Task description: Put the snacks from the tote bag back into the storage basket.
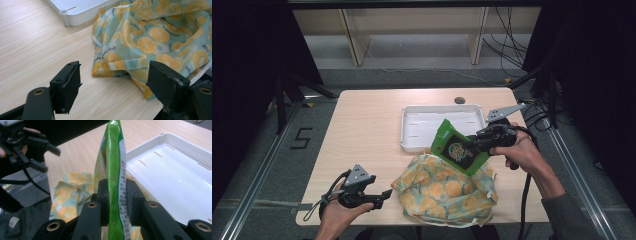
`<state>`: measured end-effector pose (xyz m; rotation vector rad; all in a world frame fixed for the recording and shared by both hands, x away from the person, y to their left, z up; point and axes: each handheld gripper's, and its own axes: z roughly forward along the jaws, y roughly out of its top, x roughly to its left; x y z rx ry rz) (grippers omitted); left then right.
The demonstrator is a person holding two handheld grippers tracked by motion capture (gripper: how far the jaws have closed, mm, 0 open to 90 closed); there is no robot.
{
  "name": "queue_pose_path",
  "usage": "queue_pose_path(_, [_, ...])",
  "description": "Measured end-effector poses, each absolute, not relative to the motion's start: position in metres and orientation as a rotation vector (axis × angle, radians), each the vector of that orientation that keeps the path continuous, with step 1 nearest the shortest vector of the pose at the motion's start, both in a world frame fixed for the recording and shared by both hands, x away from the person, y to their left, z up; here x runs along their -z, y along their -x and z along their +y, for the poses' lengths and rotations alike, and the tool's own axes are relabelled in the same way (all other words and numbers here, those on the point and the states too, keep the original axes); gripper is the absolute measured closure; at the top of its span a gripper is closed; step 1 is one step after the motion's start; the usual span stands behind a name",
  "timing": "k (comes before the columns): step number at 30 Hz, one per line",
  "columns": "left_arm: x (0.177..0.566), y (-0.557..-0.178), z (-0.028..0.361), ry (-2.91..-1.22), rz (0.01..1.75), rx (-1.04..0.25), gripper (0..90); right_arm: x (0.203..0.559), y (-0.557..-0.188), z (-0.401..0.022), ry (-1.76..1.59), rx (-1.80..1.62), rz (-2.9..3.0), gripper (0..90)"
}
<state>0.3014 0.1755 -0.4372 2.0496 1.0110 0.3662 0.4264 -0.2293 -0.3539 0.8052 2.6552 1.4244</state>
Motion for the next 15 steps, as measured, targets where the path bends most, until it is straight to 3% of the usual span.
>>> queue_pose_path(15, [0.444,-0.292,0.18,-2.1,1.0,-0.399,23.5,0.354,-0.453,-0.242,-0.966,-1.445,2.524,76.6])
